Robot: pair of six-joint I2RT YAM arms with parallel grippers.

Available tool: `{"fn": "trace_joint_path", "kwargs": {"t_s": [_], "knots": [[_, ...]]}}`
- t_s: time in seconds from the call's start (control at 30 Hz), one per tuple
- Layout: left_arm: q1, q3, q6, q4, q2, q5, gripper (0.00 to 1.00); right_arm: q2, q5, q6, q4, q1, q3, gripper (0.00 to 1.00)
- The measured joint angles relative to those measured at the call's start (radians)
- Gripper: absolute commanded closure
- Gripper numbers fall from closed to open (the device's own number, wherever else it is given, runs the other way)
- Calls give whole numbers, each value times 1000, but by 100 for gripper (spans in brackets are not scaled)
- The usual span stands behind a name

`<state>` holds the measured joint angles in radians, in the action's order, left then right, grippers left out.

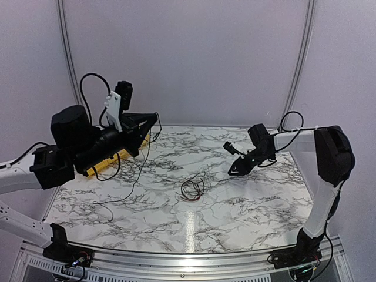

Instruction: Untangle the cables

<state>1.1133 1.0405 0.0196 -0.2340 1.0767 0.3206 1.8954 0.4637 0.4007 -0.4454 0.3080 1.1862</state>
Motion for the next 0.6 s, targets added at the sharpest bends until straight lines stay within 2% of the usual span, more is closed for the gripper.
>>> {"fn": "trace_joint_path", "kwargs": {"t_s": [0.17, 0.33, 0.6], "knots": [[0, -45, -64, -25, 99, -36, 100, -168, 66, 59, -28, 31, 0, 43], [0, -66, -142, -114, 240, -68, 100, -293, 158, 106, -39, 78, 1, 40], [0, -68, -285, -243, 497, -150, 100, -282, 301, 102, -52, 120, 0, 38]]}}
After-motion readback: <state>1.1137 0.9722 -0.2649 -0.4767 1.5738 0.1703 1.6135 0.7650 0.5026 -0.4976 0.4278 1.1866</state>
